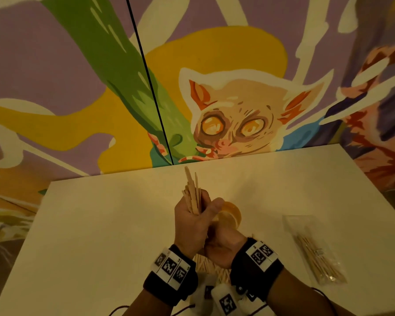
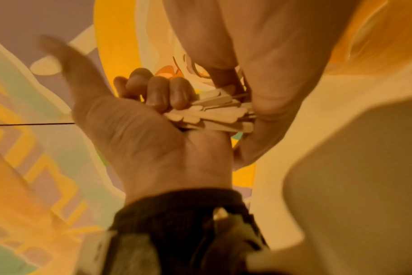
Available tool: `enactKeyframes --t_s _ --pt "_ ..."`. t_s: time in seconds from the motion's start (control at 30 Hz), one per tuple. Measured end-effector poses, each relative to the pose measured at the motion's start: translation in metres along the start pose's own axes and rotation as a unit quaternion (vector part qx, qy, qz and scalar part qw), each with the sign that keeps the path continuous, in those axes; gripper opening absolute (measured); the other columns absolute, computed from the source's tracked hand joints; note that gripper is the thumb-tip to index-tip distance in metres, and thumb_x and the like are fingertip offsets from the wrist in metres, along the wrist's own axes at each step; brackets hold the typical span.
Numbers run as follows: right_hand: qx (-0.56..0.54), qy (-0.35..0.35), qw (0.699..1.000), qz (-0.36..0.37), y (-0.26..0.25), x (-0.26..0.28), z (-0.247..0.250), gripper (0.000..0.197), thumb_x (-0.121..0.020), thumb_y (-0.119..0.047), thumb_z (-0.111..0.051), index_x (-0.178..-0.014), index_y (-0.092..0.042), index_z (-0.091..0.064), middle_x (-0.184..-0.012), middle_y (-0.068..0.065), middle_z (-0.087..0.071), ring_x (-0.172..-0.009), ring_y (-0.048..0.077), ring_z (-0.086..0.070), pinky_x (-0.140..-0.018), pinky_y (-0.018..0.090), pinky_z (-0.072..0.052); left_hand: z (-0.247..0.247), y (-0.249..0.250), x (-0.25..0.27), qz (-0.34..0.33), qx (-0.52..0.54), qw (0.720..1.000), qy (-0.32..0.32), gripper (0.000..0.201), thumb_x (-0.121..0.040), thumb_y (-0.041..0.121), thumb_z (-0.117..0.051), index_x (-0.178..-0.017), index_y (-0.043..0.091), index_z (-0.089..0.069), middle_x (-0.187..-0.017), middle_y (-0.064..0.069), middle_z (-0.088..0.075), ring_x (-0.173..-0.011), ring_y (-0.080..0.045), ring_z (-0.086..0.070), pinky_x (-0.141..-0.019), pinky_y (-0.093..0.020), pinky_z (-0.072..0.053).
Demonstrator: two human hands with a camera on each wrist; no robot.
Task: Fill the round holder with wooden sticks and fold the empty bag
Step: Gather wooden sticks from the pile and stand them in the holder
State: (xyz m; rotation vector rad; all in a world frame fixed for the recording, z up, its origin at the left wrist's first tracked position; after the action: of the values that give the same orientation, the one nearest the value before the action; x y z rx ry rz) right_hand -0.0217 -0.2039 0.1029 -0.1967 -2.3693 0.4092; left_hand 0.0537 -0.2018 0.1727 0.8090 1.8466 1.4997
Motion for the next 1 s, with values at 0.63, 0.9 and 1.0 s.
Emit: enactKeyframes --t_s 0.63,0.9,1.0 --pt "-0.021 0.011 1.0 0.0 -0.056 -0.008 0.039 0.035 -0.098 -0.011 -0.037 -0.105 -0.001 -0.07 -0.1 0.016 -0.069 -0.099 0.029 -0.066 -0.087 0.041 -0.052 -0.039 -0.009 -0.016 0.018 -0.03 0.999 0.027 0.038 -0.079 0.023 -0.078 -0.066 -0.005 -0.055 -0.054 -0.021 -0.054 -0.05 -0.023 -0.051 -0.056 -0.031 -0.049" --pt "0.004 -0.042 0.999 -0.01 -0.079 0.0 0.042 0.048 -0.089 -0.015 -0.046 -0.13 0.008 -0.047 -0.139 0.023 -0.052 -0.119 0.031 -0.057 -0.101 0.043 -0.048 -0.063 -0.031 -0.022 0.029 -0.049 0.998 0.04 0.049 -0.078 0.026 -0.084 -0.062 -0.006 -0.051 -0.053 -0.004 -0.051 -0.051 -0.014 -0.048 -0.056 -0.023 -0.046" --pt "0.048 -0.027 0.998 -0.039 -0.08 -0.003 0.06 0.042 -0.092 -0.021 -0.048 -0.128 0.0 -0.056 -0.124 0.016 -0.065 -0.117 0.032 -0.061 -0.104 0.044 -0.047 -0.062 -0.045 -0.026 0.075 -0.06 0.992 0.086 0.051 -0.087 0.023 -0.078 -0.058 0.001 -0.042 -0.053 -0.008 -0.04 -0.051 -0.017 -0.038 -0.051 -0.028 -0.039"
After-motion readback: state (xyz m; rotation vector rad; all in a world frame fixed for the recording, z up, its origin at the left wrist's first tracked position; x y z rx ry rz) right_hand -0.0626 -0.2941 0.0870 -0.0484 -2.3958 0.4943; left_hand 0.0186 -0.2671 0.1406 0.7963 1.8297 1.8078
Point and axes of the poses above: each hand's wrist, its own x-axis away from the middle knuckle, its own z-axis out of the back of the hand, y = z × x, the point moved 7 cm from there along -x, towards the middle knuckle
